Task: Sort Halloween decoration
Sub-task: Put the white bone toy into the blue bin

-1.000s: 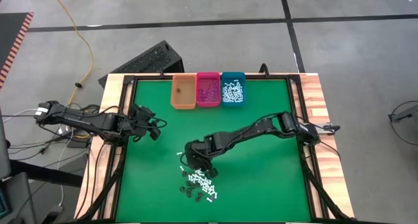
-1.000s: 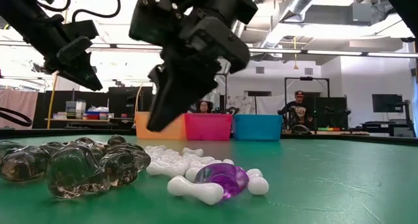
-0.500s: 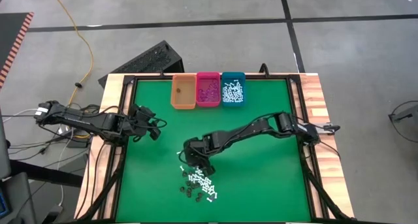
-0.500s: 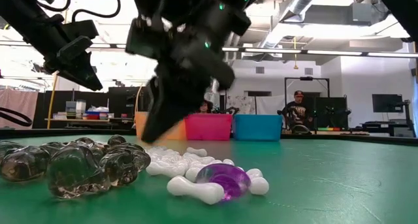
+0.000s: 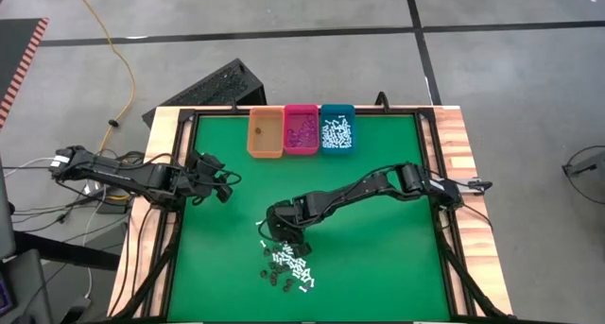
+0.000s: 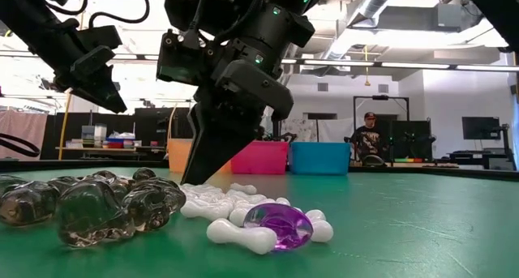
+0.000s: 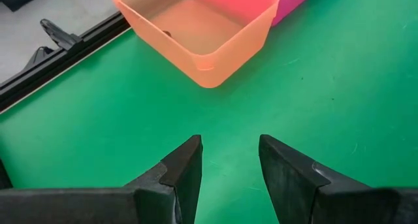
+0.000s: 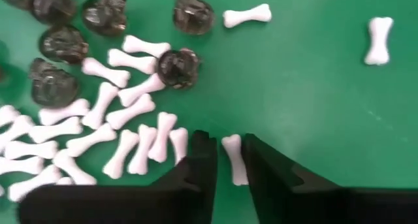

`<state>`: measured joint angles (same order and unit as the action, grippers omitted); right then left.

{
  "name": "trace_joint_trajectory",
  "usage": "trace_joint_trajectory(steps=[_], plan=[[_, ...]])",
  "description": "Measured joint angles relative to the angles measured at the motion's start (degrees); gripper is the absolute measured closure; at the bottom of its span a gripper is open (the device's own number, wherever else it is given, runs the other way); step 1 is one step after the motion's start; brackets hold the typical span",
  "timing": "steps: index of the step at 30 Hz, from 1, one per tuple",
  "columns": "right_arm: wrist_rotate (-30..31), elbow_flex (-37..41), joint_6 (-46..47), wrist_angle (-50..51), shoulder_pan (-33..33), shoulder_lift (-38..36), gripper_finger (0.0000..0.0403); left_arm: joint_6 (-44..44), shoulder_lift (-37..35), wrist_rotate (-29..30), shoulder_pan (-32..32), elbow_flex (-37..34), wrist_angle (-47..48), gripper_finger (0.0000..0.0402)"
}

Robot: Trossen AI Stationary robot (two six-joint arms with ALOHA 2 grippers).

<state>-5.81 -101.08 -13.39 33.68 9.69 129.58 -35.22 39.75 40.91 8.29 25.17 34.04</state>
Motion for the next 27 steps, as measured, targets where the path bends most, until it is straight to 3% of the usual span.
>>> trace_joint_trajectory(steps=[6, 17, 22, 27], plan=[[3.04, 0.0, -0.13, 0.4, -0.04, 0.0, 0.0384, 0.02, 0.0, 0.0, -0.01, 0.0, -0.04, 0.0258], [3.49, 0.41, -0.5, 2.23, -2.5, -4.13, 0.0387, 0.02, 0.01, 0.0, 0.0, 0.0, -0.06, 0.0258], [4.4, 0.2, -2.77, 7.99, -7.56, -9.71, 0.0387, 0.02, 0.0, -0.01, -0.02, 0.0, -0.04, 0.0258], [9.03, 0.2, -5.3, 14.78, -15.74, -15.07, 0.0387, 0.02, 0.02, -0.36, -0.02, 0.0, 0.0, 0.0258]])
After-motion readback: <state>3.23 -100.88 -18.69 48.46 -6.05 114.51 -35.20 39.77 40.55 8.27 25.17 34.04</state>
